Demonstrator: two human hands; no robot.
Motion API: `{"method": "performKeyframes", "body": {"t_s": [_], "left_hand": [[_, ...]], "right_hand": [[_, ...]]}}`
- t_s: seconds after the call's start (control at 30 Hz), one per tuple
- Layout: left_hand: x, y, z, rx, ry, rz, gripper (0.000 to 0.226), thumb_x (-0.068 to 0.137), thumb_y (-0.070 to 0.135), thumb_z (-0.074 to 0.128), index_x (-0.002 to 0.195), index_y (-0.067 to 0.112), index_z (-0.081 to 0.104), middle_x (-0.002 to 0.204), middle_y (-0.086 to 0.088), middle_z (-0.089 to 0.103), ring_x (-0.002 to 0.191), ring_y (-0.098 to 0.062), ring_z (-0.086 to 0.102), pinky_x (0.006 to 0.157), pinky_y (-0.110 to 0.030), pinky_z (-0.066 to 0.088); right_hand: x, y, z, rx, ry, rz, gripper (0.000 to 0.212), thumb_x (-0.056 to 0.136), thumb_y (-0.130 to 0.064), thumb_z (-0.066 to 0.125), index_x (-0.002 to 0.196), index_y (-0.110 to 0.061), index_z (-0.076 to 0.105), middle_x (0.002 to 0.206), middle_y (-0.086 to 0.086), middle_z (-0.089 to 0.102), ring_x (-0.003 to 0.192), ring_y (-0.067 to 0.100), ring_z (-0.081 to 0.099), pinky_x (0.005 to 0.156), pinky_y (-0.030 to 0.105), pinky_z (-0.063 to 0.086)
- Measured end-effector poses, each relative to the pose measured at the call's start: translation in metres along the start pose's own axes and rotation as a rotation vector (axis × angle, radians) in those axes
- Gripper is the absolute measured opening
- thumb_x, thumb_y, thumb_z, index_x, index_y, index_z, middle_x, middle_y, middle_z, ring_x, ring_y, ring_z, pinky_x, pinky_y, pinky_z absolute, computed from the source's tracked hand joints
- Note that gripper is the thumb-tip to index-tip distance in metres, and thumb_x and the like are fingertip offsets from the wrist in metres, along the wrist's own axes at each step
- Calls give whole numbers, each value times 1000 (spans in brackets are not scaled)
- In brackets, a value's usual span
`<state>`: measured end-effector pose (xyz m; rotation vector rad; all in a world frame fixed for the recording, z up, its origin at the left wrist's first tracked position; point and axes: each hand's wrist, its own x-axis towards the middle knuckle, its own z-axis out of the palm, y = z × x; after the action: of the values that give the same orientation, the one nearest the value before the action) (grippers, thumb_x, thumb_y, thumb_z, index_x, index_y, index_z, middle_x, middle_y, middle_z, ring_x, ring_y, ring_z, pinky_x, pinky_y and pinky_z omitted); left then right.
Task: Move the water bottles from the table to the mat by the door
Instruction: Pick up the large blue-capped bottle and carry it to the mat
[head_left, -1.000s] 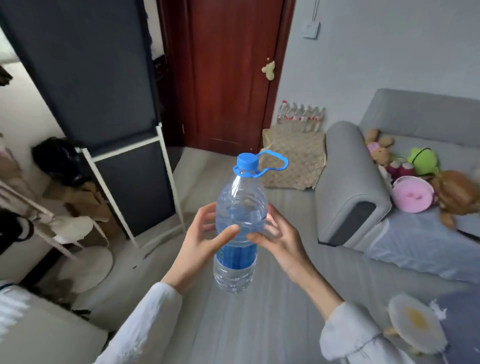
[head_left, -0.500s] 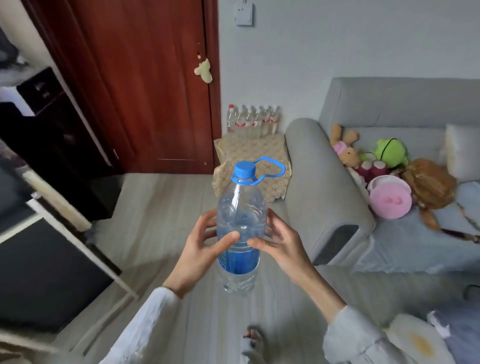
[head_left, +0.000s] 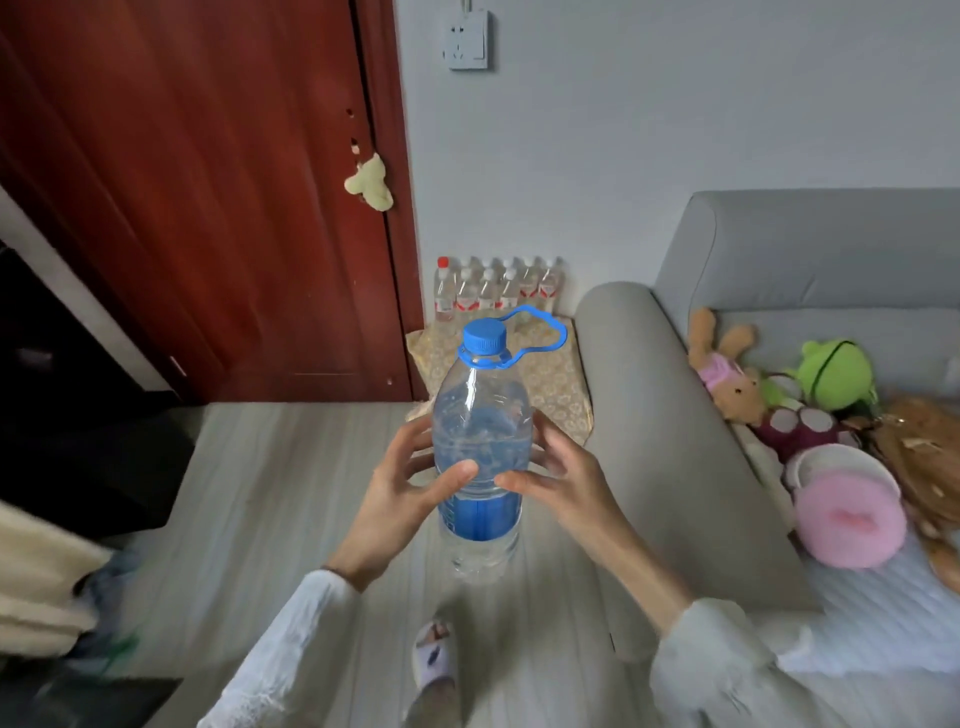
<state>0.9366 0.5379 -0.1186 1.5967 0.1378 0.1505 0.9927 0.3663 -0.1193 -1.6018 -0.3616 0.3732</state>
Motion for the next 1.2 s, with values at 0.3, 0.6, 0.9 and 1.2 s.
{"method": "performKeyframes", "body": {"t_s": [0.3, 0.6, 0.9, 1.2], "left_hand": [[217, -24, -22, -53, -109, -84, 52, 67, 26, 71, 114, 22, 50, 117, -4, 62, 107, -17, 60, 78, -23, 54], [393, -52, 2, 0, -187, -196, 54, 69, 16, 75, 116, 23, 48, 119, 1, 58, 109, -13, 58, 84, -28, 52], [551, -119, 69, 21, -137, -354, 56, 63, 15, 80, 105, 31, 48, 118, 4, 58, 110, -10, 56, 77, -25, 52], [678, -191, 129, 25, -116, -497, 64, 62, -9, 75, 109, 18, 40, 118, 2, 51, 119, -15, 47, 91, -31, 51]], "right_hand": [[200, 9, -38, -86, 60, 68, 59, 71, -5, 73, 122, -24, 51, 118, -4, 63, 103, 6, 62, 78, 13, 49], [344, 43, -107, -119, 166, 166, 65, 68, -10, 77, 125, -27, 49, 122, -5, 59, 105, 10, 60, 90, 24, 50], [493, 110, -215, -122, 69, 334, 71, 68, -15, 77, 130, -28, 44, 130, -6, 52, 105, 7, 56, 78, 17, 46], [610, 193, -299, -17, 2, 455, 67, 63, -4, 77, 117, -33, 49, 128, -6, 49, 111, 3, 50, 71, 8, 49]]}}
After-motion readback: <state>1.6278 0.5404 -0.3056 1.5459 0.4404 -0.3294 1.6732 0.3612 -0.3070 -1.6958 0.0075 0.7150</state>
